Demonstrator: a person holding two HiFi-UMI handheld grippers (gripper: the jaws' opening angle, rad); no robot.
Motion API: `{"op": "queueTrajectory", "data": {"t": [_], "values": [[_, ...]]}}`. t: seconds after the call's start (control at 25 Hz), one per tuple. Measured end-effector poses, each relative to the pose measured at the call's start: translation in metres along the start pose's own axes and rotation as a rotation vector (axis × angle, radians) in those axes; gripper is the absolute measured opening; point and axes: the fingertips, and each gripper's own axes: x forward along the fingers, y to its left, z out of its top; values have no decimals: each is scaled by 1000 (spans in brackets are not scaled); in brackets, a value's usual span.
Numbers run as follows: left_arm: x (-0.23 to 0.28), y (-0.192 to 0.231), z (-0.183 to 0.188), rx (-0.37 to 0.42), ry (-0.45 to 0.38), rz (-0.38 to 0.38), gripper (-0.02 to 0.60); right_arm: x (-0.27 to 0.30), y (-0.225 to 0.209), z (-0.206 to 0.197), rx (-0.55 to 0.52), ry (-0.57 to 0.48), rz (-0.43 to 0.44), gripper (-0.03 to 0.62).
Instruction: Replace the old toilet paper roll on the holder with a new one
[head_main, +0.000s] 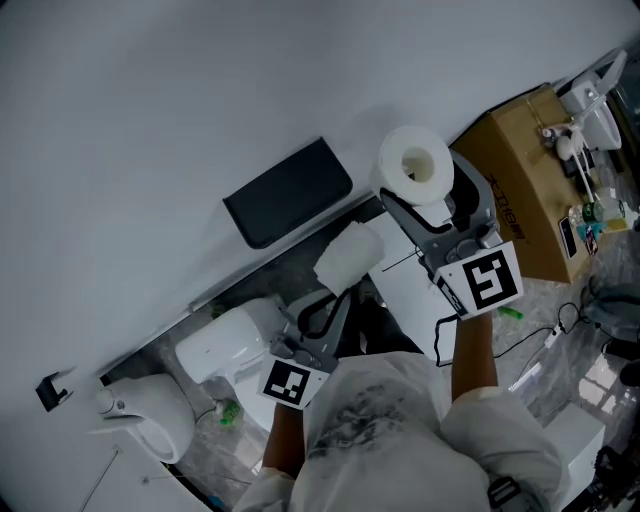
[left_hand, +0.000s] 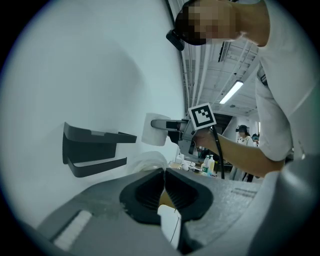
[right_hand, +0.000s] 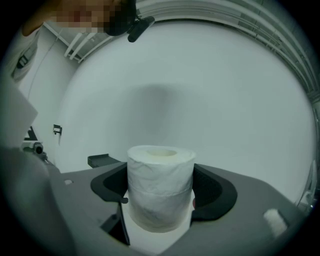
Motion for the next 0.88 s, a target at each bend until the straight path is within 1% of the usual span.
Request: {"op": "queueTrajectory", "data": {"t": [0.32, 0.72, 0.88], "values": [[6, 5, -10, -12, 11, 21, 15, -1, -3, -40, -14, 77, 14, 379], [9, 14, -16, -10, 4, 44, 17, 12, 11, -83, -79, 179, 59, 377], [9, 15, -21, -11, 14, 52, 15, 16, 15, -98, -103, 205, 76, 376]]}}
